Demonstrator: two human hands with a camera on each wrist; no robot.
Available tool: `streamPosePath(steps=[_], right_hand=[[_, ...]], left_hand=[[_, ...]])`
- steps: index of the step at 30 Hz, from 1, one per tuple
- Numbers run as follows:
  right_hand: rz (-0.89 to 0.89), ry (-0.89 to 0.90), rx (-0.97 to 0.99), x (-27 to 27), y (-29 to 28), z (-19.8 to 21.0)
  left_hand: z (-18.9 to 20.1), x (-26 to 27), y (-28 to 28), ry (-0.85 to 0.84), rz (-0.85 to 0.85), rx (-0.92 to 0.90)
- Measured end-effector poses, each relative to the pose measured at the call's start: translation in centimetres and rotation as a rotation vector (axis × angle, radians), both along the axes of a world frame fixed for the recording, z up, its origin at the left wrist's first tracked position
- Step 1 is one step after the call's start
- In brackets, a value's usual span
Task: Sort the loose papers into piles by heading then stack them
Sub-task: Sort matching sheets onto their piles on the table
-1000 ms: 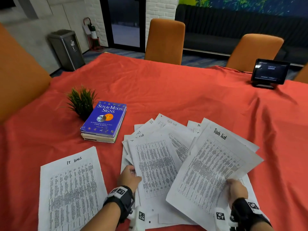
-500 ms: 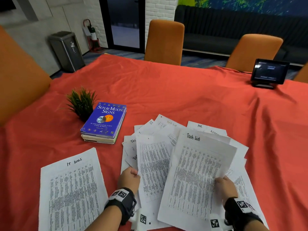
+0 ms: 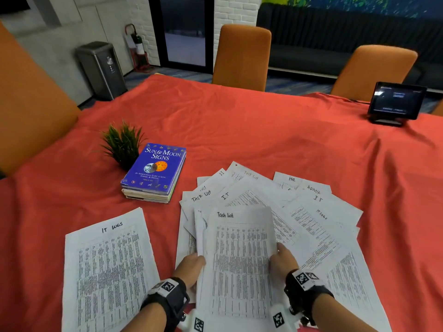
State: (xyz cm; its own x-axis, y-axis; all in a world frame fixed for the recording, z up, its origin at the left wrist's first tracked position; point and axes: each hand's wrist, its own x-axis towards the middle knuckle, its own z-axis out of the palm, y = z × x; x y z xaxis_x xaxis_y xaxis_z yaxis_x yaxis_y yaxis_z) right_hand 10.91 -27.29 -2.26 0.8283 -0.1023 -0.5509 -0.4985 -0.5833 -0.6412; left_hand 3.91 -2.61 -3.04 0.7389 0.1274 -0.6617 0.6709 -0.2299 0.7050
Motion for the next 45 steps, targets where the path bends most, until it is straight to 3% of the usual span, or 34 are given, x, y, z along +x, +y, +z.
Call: streamPosePath(steps=[6, 11, 15, 17, 22, 25, 39, 45], right_hand=[[0.138, -0.021, -0.026, 0.8, 1.8, 0.5], [-0.024, -0.082, 0.079, 1.8, 0.6, 1.8], [-0.152, -0.09, 0.371, 2.9, 0.3, 4.5], [-0.163, -0.196, 0.485, 2.8, 0.8, 6.8], [-0.103, -0.672, 0.606, 1.7, 2.7, 12.5], [-0.074, -0.779, 0.691, 0.8, 3.5, 14.1], [-0.063, -0.735, 0.729, -0.4, 4.2, 13.5], [-0.078, -0.617, 0.688, -0.1, 5.2, 12.4]], left_hand=[[1.5, -0.5, -1.2, -0.072, -0.103, 0.02], [2.9, -0.1, -0.5, -0.175, -0.02, -0.063], [3.6, 0.5, 0.5, -0.255, 0.035, -0.133], [4.3, 1.0, 0.4, -0.351, 0.088, -0.132], [7.9, 3.1, -0.7, -0.739, 0.279, -0.002], [9.9, 3.7, -1.3, -0.878, 0.322, 0.007], [13.9, 3.2, -2.6, -0.993, 0.437, -0.139], [11.9, 3.8, -2.1, -0.855, 0.504, -0.093]])
